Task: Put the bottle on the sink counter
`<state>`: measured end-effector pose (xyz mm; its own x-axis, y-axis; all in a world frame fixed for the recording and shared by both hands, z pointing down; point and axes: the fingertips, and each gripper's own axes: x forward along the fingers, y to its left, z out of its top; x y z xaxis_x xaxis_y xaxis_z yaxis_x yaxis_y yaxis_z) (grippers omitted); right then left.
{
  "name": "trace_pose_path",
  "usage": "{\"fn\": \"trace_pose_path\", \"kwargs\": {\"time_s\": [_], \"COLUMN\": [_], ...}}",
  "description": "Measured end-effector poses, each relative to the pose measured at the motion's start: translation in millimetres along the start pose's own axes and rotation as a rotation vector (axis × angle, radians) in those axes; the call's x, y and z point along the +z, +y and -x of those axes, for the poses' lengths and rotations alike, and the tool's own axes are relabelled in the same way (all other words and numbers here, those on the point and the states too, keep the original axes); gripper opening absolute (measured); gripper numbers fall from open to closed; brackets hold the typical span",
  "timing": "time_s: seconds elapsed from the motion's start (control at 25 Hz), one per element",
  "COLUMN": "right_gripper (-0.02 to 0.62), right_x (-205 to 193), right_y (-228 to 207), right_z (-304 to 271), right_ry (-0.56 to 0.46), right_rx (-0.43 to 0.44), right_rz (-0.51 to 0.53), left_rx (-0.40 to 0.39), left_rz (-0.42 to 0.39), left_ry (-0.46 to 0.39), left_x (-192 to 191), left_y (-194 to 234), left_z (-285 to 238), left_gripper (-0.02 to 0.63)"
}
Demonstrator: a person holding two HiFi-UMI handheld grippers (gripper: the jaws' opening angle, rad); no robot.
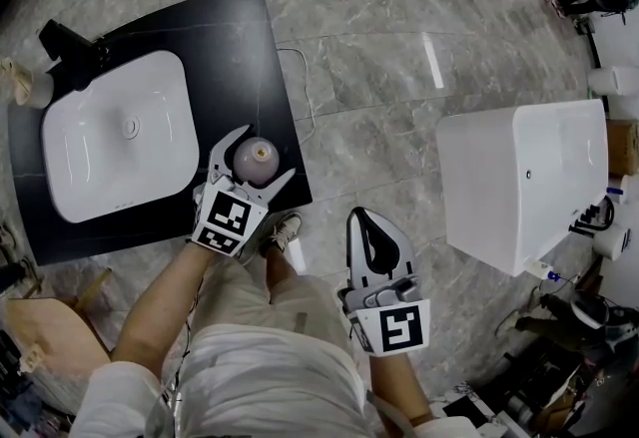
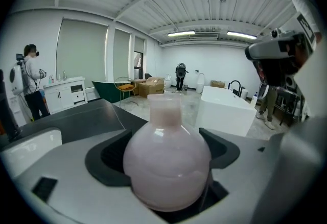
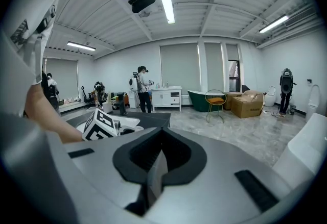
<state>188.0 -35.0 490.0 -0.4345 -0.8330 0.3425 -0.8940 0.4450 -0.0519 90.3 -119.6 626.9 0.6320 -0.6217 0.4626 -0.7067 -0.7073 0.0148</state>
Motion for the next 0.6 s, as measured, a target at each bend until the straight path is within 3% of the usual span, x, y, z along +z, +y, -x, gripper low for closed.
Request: {"fn": "trace_pose_path", "kwargs": {"time_s": [0.28, 0.6], "right_gripper": [0.011, 0.011], "right_x": [3, 5], "right_y": [3, 4], "right_z": [-2, -3], "right_ry": [-0.011, -0.010], "right_rx": [0.001, -0.012], "right_rz": [-0.003, -0.008], "left_rx": [-0.004, -0.036], "left_rz": [-0.086, -0.101], "left_ry": [0.101, 0.184], "left_x": [-12, -26], "left_y": [-1, 2], "left_z": [-4, -3], "left_gripper": [0.410, 0.410]}}
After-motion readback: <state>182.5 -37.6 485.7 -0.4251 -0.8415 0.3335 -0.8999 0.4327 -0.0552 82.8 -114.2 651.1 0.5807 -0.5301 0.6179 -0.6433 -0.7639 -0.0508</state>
